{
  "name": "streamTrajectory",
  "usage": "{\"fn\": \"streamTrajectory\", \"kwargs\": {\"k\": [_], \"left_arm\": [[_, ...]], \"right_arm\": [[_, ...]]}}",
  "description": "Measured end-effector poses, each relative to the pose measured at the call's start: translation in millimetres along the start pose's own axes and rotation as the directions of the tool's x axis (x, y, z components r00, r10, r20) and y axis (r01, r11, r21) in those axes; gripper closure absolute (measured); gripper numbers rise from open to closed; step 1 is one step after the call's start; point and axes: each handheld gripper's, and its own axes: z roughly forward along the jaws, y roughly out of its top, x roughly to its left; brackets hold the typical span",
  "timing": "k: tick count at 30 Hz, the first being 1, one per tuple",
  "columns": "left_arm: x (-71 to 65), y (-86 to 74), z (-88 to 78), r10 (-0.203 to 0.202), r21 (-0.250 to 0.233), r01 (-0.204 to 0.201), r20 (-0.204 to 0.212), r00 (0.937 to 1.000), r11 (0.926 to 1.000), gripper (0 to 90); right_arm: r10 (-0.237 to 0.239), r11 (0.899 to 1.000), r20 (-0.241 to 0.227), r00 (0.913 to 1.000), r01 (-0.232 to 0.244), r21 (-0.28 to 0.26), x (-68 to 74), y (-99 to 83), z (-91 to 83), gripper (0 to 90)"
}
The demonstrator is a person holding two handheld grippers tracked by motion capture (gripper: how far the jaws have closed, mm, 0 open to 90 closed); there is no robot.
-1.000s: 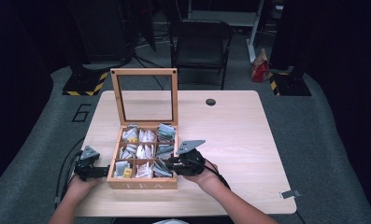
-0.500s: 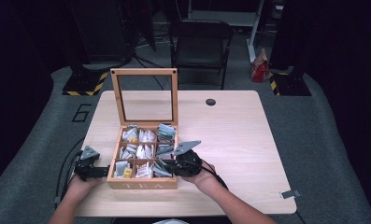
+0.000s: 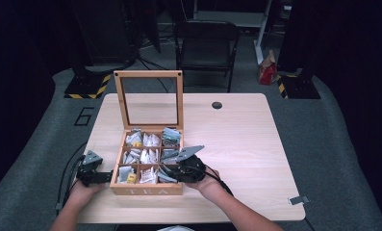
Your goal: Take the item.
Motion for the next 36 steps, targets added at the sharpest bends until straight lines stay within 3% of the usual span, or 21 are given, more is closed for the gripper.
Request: {"fn": "streamTrajectory", "kwargs": {"k": [17, 36], "left_arm": [[-0.1, 0.1, -0.2, -0.003, 0.004, 0.003, 0.003, 1.0000, 1.0000, 14.4], [-0.1, 0.1, -0.3, -0.003, 0.004, 0.003, 0.004, 1.0000, 1.0000, 14.3]], "right_arm": [[0.004, 1.000, 0.011, 0.9999, -0.004, 0.028, -0.7, 0.1, 8.3, 81.0], [-0.017, 0.999, 0.005, 0.9998, 0.017, 0.028, -0.6, 0.6, 10.2, 89.7]]}}
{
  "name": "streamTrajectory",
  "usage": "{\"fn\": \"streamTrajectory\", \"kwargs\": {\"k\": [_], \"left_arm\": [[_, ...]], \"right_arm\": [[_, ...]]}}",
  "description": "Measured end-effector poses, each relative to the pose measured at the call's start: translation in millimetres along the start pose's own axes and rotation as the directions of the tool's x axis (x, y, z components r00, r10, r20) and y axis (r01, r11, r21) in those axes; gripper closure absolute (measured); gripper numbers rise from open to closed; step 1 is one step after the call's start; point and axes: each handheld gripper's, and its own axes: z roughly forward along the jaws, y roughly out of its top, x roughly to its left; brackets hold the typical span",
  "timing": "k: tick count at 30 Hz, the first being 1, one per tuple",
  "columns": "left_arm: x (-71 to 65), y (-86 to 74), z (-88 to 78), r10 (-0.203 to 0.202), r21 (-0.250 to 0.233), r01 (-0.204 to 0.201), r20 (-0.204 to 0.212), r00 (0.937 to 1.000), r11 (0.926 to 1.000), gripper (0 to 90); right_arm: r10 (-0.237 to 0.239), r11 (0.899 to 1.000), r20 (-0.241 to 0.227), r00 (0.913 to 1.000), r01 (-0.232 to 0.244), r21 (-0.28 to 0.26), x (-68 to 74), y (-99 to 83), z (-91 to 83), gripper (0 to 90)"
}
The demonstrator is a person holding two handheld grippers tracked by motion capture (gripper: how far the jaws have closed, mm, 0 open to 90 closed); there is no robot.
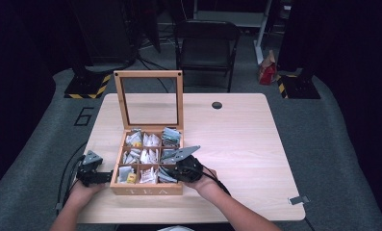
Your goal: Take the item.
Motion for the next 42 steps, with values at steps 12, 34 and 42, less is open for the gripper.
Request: {"fn": "streamTrajectory", "kwargs": {"k": [12, 34, 42], "left_arm": [[-0.2, -0.2, 0.5, -0.002, -0.006, 0.002, -0.001, 1.0000, 1.0000, 14.3], [-0.2, -0.2, 0.5, -0.002, -0.006, 0.002, -0.001, 1.0000, 1.0000, 14.3], [-0.2, -0.2, 0.5, -0.002, -0.006, 0.002, -0.001, 1.0000, 1.0000, 14.3]], "right_arm": [[-0.004, 1.000, -0.008, 1.0000, 0.004, -0.019, 0.9, 1.9, -5.3, 89.9], [0.004, 0.998, -0.025, 0.9997, -0.005, -0.067, 2.8, 21.2, -32.8, 89.7], [0.004, 0.996, -0.035, 0.9994, -0.007, -0.085, 0.9, 26.7, -39.8, 89.7]]}}
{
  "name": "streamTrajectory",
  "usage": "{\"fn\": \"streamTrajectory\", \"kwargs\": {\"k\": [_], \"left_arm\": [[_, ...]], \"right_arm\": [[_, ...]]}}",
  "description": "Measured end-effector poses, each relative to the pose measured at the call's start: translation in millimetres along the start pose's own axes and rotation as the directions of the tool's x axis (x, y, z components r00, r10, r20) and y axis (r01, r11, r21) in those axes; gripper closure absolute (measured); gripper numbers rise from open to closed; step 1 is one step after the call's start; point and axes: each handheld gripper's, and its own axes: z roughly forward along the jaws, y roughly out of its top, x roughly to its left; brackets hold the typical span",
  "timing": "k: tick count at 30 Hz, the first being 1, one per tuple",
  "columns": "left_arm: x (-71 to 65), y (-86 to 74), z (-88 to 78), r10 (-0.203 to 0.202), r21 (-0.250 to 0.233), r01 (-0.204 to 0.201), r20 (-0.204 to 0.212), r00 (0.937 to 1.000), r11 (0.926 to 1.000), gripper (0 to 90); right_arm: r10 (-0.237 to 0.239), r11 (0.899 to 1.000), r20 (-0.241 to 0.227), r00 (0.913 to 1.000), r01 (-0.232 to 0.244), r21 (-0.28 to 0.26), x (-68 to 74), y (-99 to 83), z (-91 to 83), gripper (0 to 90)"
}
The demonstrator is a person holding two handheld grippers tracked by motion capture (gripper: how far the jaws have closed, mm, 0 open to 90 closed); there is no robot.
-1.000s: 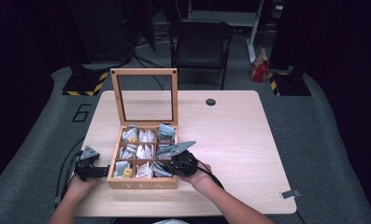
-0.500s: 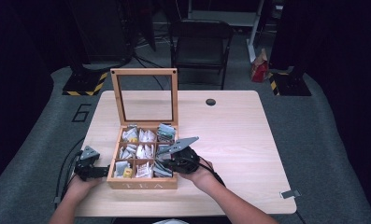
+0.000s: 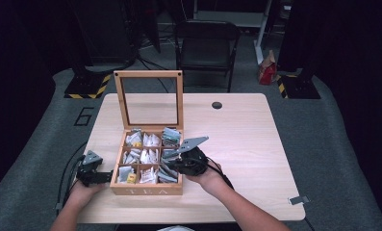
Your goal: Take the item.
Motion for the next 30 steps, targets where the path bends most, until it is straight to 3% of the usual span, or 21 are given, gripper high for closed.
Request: {"fn": "streamTrajectory", "kwargs": {"k": [12, 13, 30], "left_arm": [[0.0, 0.0, 0.0, 0.000, 0.000, 0.000, 0.000, 1.0000, 1.0000, 14.3], [0.0, 0.0, 0.0, 0.001, 0.000, -0.001, 0.000, 1.0000, 1.0000, 14.3], [0.0, 0.0, 0.0, 0.000, 0.000, 0.000, 0.000, 1.0000, 1.0000, 14.3]], "right_arm": [[-0.001, 1.000, -0.002, 1.0000, 0.001, -0.020, 4.2, 12.6, -13.3, 89.7], [-0.016, 1.000, -0.001, 0.9999, 0.016, -0.017, 3.4, 13.5, -14.6, 89.7], [-0.011, 0.999, 0.038, 0.9992, 0.013, -0.048, -4.8, 18.9, -38.2, 89.7]]}}
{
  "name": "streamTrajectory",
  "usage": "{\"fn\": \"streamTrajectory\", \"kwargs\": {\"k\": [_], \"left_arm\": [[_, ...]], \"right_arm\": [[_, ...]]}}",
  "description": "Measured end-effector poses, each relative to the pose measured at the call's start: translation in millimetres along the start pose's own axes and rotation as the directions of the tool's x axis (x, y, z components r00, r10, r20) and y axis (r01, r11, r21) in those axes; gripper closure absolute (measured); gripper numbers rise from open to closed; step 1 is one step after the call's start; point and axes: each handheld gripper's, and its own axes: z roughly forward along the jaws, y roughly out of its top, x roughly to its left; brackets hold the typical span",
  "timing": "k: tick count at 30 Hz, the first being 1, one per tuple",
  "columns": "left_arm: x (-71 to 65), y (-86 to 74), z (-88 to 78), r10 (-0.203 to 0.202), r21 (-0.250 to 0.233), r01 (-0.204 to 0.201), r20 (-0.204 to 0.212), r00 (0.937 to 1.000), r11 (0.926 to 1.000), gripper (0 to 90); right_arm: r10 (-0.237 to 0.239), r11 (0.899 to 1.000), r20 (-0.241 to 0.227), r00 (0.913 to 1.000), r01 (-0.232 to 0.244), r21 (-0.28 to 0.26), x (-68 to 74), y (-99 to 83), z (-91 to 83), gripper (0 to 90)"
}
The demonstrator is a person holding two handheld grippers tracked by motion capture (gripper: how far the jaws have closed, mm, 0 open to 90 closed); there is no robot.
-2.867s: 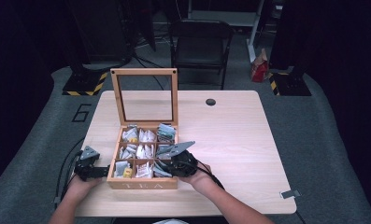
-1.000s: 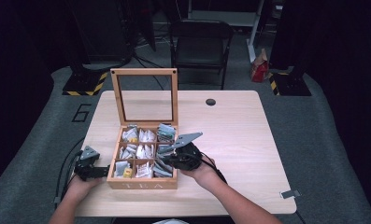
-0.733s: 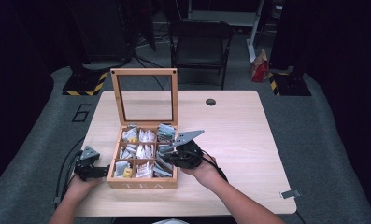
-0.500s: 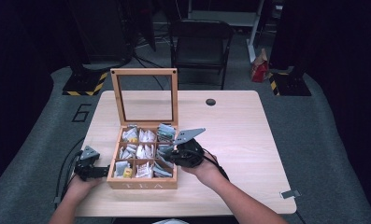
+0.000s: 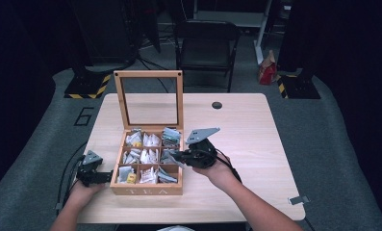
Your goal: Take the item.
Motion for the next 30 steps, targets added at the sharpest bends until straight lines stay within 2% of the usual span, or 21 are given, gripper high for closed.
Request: {"fn": "streamTrajectory", "kwargs": {"k": [9, 13, 30], "left_arm": [[0.0, 0.0, 0.0, 0.000, 0.000, 0.000, 0.000, 1.0000, 1.0000, 14.3], [0.0, 0.0, 0.0, 0.000, 0.000, 0.000, 0.000, 1.0000, 1.0000, 14.3], [0.0, 0.0, 0.0, 0.000, 0.000, 0.000, 0.000, 1.0000, 1.0000, 14.3]], "right_arm": [[0.004, 1.000, 0.023, 0.9997, -0.003, -0.016, -4.5, -2.9, -15.6, 89.6], [0.020, 1.000, 0.038, 0.9991, -0.019, -0.020, -6.8, -4.6, -22.2, 89.6], [0.047, 0.998, 0.111, 0.9927, -0.043, -0.037, -27.1, -14.7, -52.5, 89.6]]}}
